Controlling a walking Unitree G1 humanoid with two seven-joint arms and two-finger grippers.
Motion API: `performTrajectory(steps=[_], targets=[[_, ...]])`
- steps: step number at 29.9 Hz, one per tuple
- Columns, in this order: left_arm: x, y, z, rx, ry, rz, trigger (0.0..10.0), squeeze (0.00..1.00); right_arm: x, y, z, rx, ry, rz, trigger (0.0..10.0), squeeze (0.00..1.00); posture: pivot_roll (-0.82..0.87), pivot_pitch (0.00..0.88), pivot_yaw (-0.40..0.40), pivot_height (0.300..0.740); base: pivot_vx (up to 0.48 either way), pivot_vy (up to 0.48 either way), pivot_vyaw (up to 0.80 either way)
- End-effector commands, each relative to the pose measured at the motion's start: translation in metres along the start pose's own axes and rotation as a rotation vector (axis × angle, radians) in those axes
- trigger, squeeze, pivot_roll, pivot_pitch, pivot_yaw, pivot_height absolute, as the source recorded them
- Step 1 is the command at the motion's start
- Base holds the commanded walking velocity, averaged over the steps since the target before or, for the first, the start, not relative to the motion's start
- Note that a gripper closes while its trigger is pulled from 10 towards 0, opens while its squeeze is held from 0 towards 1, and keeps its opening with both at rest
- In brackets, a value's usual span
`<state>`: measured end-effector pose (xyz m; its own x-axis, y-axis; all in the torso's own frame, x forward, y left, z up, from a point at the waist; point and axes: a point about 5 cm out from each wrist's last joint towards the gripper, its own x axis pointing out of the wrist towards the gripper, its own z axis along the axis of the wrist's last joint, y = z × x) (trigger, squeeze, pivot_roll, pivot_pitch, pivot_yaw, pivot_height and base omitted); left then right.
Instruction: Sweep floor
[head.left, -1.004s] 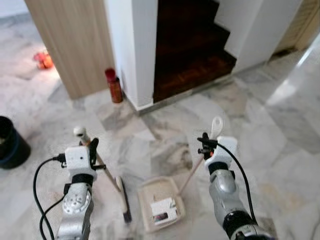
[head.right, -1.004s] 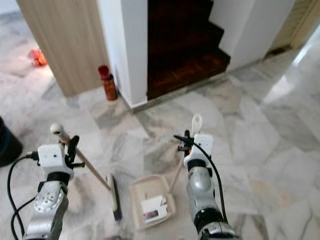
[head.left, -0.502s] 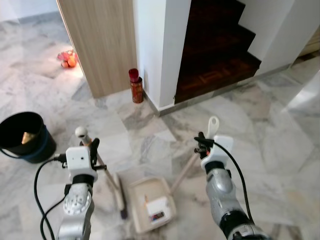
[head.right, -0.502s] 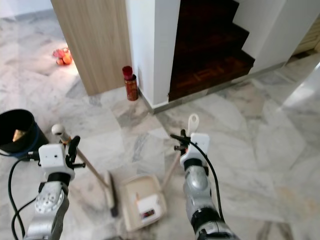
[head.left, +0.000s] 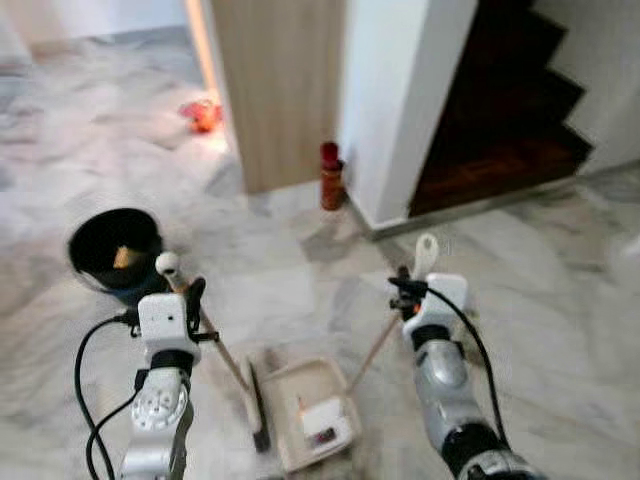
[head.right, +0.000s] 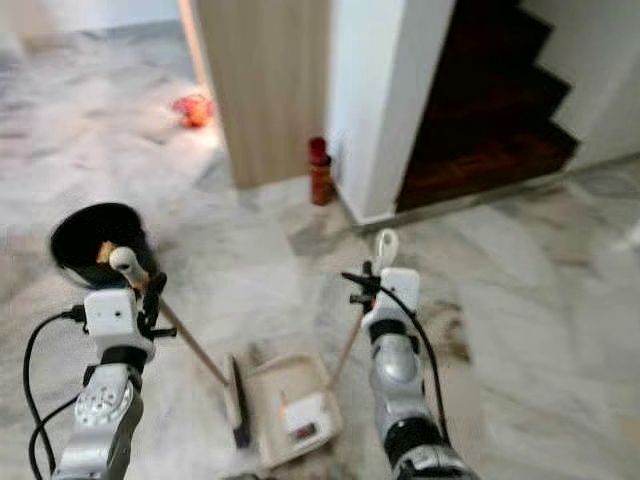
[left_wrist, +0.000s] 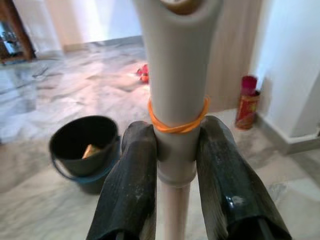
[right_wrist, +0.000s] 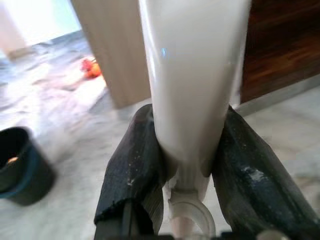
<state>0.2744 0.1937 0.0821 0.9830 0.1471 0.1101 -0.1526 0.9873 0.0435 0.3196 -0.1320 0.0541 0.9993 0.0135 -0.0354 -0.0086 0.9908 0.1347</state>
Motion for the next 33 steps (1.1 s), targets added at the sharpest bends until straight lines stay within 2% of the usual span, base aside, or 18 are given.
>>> performTrajectory(steps=[1,19,33], targets=[[0.0009,0.0018,0.0032,0.022,-0.014,-0.002,10.0,0.00,0.0044,-0.0048,0.0103,0.007,-0.047,-0.017,10.0,0.00,0.12,0.083,-0.025,0.740,0.000,0.352,0.00],[0.0021,0.0031,0.0039,0.020,-0.016,0.002,10.0,0.00,0.0054,-0.0043,0.0111,-0.009,-0.046,-0.010,10.0,0.00,0.12,0.098,-0.024,0.740,0.000,0.356,0.00],[0.0031,0.0036,0.0047,0.021,-0.017,0.005,10.0,0.00,0.0058,-0.0031,0.0114,-0.008,-0.045,-0.007,10.0,0.00,0.12,0.107,-0.024,0.740,0.000,0.357,0.51]])
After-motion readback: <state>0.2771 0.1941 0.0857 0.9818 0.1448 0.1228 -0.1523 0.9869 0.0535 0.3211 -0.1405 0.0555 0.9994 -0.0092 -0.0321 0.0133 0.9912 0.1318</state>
